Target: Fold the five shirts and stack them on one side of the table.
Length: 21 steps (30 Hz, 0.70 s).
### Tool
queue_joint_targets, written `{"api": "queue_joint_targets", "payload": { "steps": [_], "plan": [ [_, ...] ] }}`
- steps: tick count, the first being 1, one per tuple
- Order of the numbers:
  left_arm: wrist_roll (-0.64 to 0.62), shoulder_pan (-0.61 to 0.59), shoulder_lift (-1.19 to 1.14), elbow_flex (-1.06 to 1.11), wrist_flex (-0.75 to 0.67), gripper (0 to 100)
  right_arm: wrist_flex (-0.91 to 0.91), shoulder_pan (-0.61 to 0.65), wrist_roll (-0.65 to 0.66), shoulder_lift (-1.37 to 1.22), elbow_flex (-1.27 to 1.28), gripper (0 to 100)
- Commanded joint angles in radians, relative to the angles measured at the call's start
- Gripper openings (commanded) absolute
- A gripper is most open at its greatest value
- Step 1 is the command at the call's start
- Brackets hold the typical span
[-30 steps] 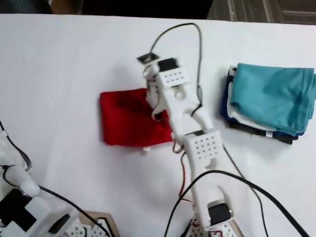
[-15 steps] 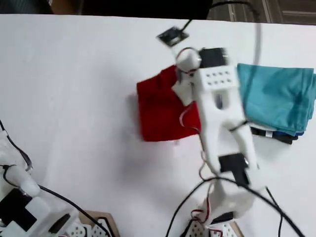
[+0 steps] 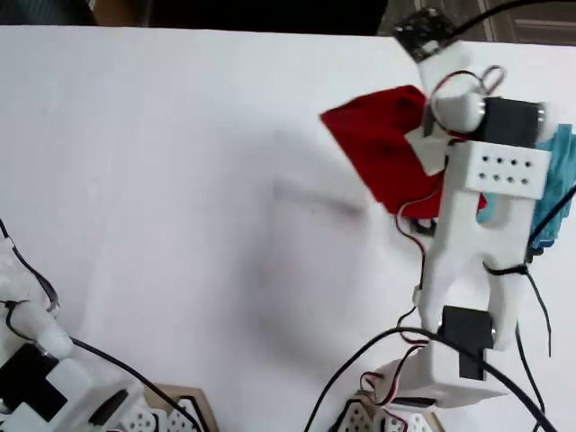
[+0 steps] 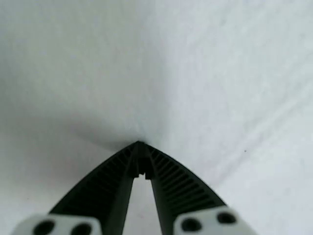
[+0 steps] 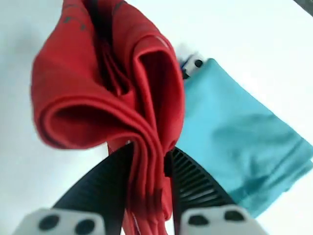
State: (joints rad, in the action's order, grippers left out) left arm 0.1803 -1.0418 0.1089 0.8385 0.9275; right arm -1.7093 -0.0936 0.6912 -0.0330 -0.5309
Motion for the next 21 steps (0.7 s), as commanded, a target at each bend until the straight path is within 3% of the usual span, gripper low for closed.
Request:
{"api": "queue_joint_targets", "payload": {
  "steps": [1, 7, 14, 21],
  "plan": [
    [-0.009, 0.006, 0.015, -0.001, -0.015, 3, 0.013, -0.067, 0.029, 0.067, -0.046, 2.0],
    [-0.009, 0.006, 0.015, 0.001, -0.015, 3, 0.094, -0.189, 0.08, 0.048, -0.035, 2.0],
    [-0.009, 0.006, 0.015, 0.001, -0.015, 3, 0.22, -0.34, 0.137, -0.147, -0.046, 2.0],
    [-0.009, 0.006, 0.015, 0.001, -0.015, 3, 0.389, -0.409, 0.206, -0.292, -0.048, 2.0]
  ]
}}
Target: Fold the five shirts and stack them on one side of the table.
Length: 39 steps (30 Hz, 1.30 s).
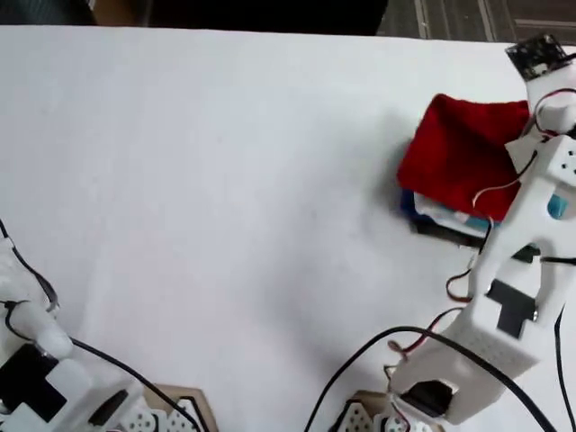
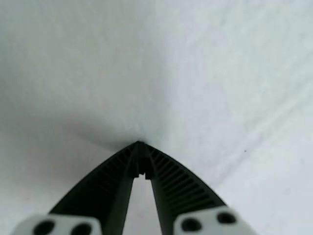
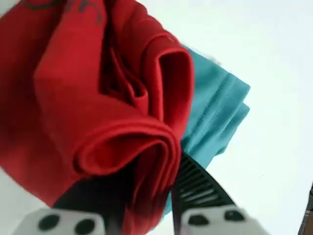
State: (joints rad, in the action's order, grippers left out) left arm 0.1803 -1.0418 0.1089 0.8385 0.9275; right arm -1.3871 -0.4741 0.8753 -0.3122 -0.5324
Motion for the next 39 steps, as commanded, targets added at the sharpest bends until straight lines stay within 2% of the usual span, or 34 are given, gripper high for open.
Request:
{"api": "queue_joint_targets", "payload": {
  "steps": [1, 4, 13, 25, 28, 31, 33, 39],
  "plan": [
    [-0.009, 0.006, 0.015, 0.001, -0.015, 3, 0.081, -0.033, 0.034, -0.024, -0.046, 2.0],
    [-0.009, 0.006, 0.015, 0.001, -0.015, 3, 0.09, -0.036, 0.071, -0.05, -0.046, 2.0],
    [-0.009, 0.006, 0.015, 0.001, -0.015, 3, 0.162, -0.071, 0.074, -0.076, -0.051, 2.0],
    [-0.009, 0.006, 0.015, 0.001, -0.015, 3, 0.125, -0.102, 0.117, -0.139, -0.143, 2.2],
    [-0.009, 0.006, 0.015, 0.001, -0.015, 3, 0.114, -0.102, 0.114, -0.134, -0.143, 8.2],
    [-0.009, 0.006, 0.015, 0.001, -0.015, 3, 0.114, -0.104, 0.061, -0.124, -0.172, 21.7],
    [-0.009, 0.006, 0.015, 0.001, -0.015, 3, 0.114, -0.104, 0.021, -0.114, -0.212, 26.7],
    [-0.009, 0.006, 0.015, 0.001, -0.015, 3, 0.113, -0.094, -0.19, -0.108, -0.356, 24.7]
  ]
}}
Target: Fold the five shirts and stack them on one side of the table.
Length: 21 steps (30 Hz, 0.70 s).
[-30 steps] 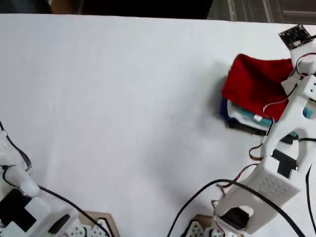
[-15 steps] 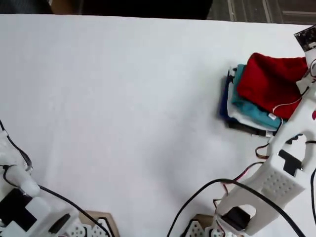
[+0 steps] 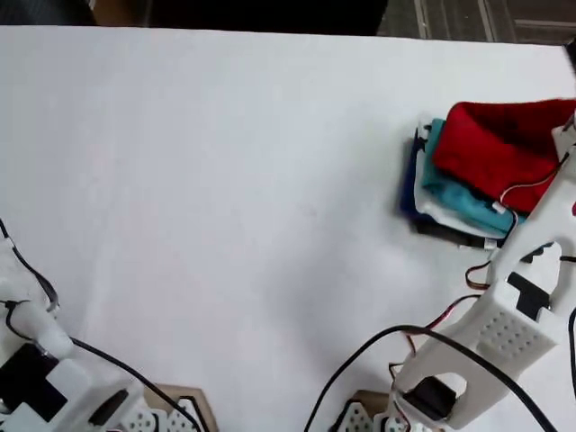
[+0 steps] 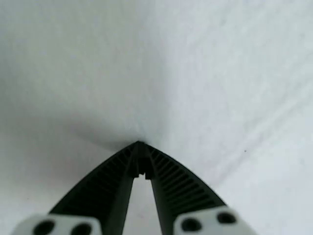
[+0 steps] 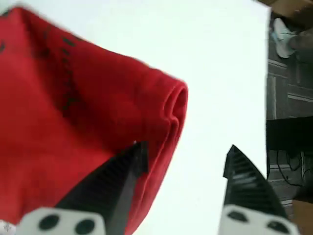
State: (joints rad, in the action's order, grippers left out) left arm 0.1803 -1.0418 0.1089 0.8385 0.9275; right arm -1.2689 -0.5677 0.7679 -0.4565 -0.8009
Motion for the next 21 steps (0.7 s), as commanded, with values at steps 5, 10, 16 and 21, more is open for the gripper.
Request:
{"api": "queue_joint_targets", "payload": {
  "steps": [5, 10, 16, 21],
  "plan": [
    [-0.009, 0.008, 0.015, 0.001, -0.015, 3, -0.042, 0.01, -0.097, 0.035, -0.1, 7.7],
    [-0.009, 0.008, 0.015, 0.001, -0.015, 3, -0.077, 0.01, -0.103, 0.008, -0.095, 3.9],
    [-0.009, 0.025, 0.017, 0.001, -0.015, 3, -0.352, 0.137, -0.104, 0.016, -0.107, 2.7],
    [-0.009, 0.023, 0.017, 0.001, -0.015, 3, -0.441, 0.292, -0.164, 0.088, -0.063, 2.4]
  ]
}}
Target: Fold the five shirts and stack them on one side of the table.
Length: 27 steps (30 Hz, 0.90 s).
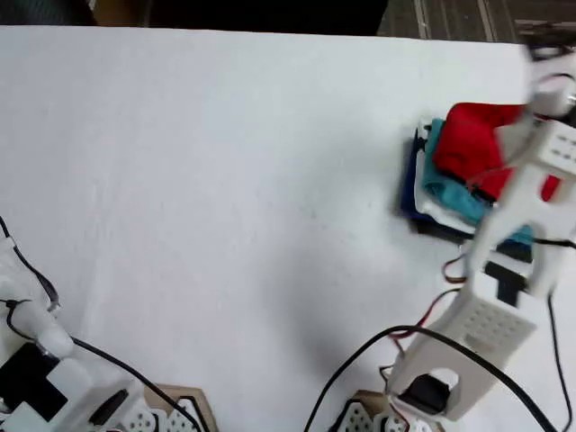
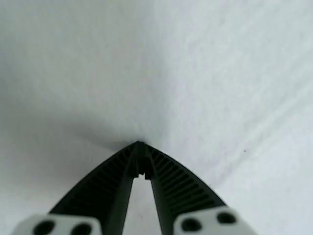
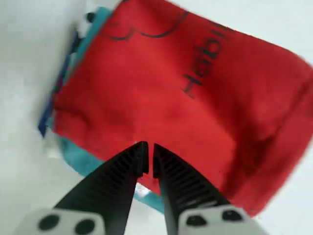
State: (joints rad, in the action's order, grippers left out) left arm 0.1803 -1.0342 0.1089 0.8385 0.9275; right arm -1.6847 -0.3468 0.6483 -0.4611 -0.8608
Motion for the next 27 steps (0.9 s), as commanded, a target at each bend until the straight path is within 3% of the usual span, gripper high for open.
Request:
{"api": "queue_joint_targets", "payload": {
  "steps": [1, 7, 12, 16, 23, 27],
  "plan": [
    [-0.009, 0.015, 0.017, 0.001, -0.015, 3, -0.019, 0.093, -0.061, 0.099, 0.015, 2.4],
    [-0.009, 0.014, 0.017, 0.001, -0.015, 3, 0.035, 0.202, -0.075, 0.053, 0.14, 2.4],
    [-0.009, 0.014, 0.017, 0.002, -0.015, 3, 0.027, 0.18, -0.068, 0.001, 0.259, 2.3],
    [-0.009, 0.017, 0.017, 0.002, -0.015, 3, -0.01, 0.171, 0.02, 0.025, 0.397, 2.2],
    [-0.009, 0.017, 0.017, 0.001, -0.015, 3, -0.002, 0.16, 0.118, 0.305, 0.631, 2.2],
    [-0.009, 0.017, 0.017, 0.001, -0.015, 3, 0.133, 0.163, 0.087, 0.498, 0.632, 2.2]
  ]
}}
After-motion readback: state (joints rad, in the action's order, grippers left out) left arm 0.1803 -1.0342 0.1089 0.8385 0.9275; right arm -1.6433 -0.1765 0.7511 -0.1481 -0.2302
